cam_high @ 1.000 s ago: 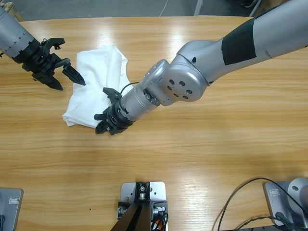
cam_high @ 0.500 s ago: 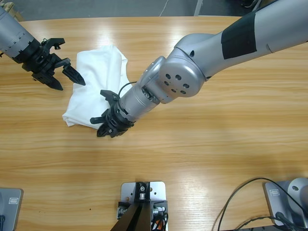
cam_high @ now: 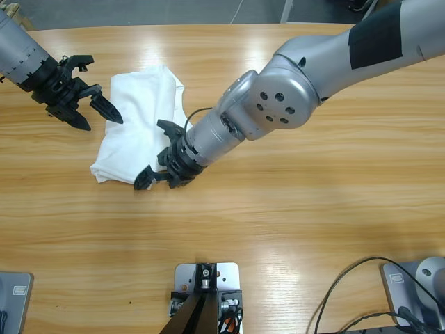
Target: Fold clothes
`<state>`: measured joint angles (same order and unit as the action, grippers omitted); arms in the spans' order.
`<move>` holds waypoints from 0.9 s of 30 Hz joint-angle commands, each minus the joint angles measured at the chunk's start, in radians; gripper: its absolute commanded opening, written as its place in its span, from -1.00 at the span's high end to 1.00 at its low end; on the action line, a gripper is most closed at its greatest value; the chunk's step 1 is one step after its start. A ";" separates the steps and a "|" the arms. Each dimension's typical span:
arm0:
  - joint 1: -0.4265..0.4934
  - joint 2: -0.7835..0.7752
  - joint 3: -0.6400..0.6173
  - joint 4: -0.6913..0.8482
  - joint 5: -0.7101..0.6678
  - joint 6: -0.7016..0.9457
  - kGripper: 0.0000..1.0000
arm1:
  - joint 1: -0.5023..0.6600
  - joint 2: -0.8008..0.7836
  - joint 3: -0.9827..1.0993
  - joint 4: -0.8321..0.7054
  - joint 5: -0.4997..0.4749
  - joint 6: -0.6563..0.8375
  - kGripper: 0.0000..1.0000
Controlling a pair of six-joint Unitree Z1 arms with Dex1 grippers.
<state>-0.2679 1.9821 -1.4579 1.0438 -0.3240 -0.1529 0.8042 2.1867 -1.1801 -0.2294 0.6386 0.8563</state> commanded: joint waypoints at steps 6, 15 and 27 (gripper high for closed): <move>0.007 0.052 0.030 -0.004 0.021 0.009 -0.90 | -0.013 0.114 -0.029 -0.026 -0.038 0.041 -0.78; 0.010 0.055 0.030 -0.004 0.023 0.010 -0.90 | -0.010 0.131 -0.047 -0.030 -0.027 0.055 0.32; 0.011 0.055 0.030 -0.004 0.029 0.012 -0.90 | -0.010 0.153 -0.046 -0.048 0.012 0.068 1.00</move>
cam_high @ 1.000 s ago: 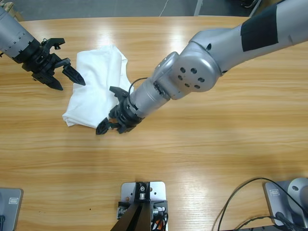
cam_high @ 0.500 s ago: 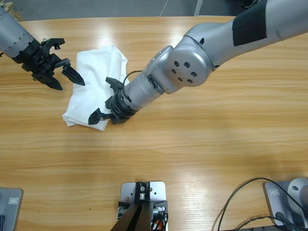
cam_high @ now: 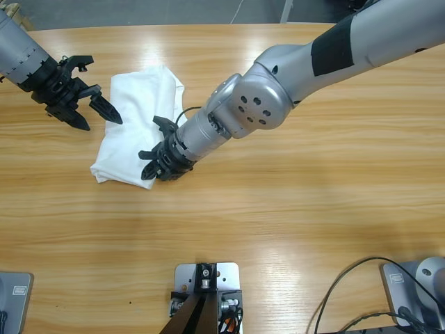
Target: Fold clothes
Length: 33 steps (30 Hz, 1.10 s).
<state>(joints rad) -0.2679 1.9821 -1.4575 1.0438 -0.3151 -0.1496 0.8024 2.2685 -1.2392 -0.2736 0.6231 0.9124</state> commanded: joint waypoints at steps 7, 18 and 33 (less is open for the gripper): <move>0.011 0.057 0.031 -0.004 0.021 0.011 -0.90 | -0.008 0.070 0.012 -0.002 0.052 -0.012 1.00; 0.010 0.053 0.029 -0.004 0.021 0.015 -0.90 | -0.008 0.027 -0.146 0.282 0.095 -0.118 1.00; 0.010 0.052 0.029 -0.004 0.019 0.018 -0.90 | -0.019 0.029 -0.342 0.563 0.147 -0.203 1.00</move>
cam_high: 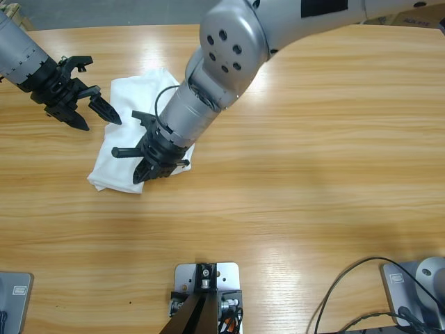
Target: Fold clothes
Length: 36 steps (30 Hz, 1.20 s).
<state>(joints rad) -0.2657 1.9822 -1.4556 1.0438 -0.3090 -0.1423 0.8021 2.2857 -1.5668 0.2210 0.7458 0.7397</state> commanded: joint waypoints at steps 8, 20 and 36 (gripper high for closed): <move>0.008 0.052 0.028 -0.004 0.014 0.010 -0.90 | -0.070 0.006 -0.020 0.099 0.023 -0.063 1.00; 0.009 0.054 0.028 -0.004 0.014 0.010 -0.90 | -0.098 0.010 -0.044 0.181 0.019 -0.115 1.00; 0.009 0.062 0.029 -0.004 0.014 0.012 -0.90 | -0.131 0.058 -0.022 0.253 -0.066 -0.177 1.00</move>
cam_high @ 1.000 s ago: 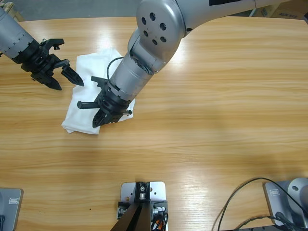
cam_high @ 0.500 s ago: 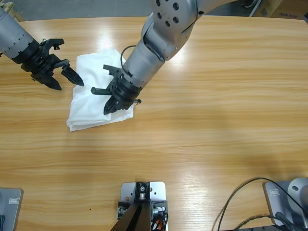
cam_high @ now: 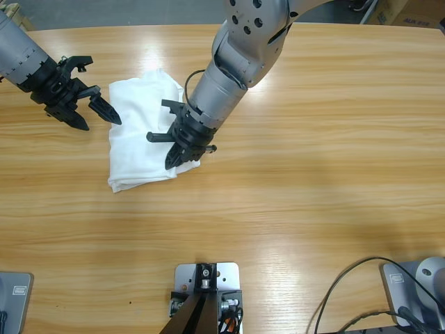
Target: Fold clothes
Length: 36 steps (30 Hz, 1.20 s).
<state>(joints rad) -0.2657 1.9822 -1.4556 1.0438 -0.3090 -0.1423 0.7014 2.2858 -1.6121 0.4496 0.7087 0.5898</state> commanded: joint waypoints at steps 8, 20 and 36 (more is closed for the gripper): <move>0.010 0.098 0.021 -0.004 0.014 0.006 -0.90 | -0.054 0.082 0.008 0.046 -0.041 -0.039 1.00; 0.013 0.093 0.023 -0.004 0.014 0.009 -0.90 | -0.077 0.130 -0.163 0.211 -0.088 -0.090 -1.00; -0.034 -0.113 0.035 -0.126 0.027 0.045 -0.90 | -0.103 -0.146 -0.146 0.429 -0.489 -0.206 -1.00</move>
<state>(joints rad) -0.2611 2.0000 -1.4503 1.0257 -0.2969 -0.1284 0.6224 2.2828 -1.8393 0.8579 0.2944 0.4407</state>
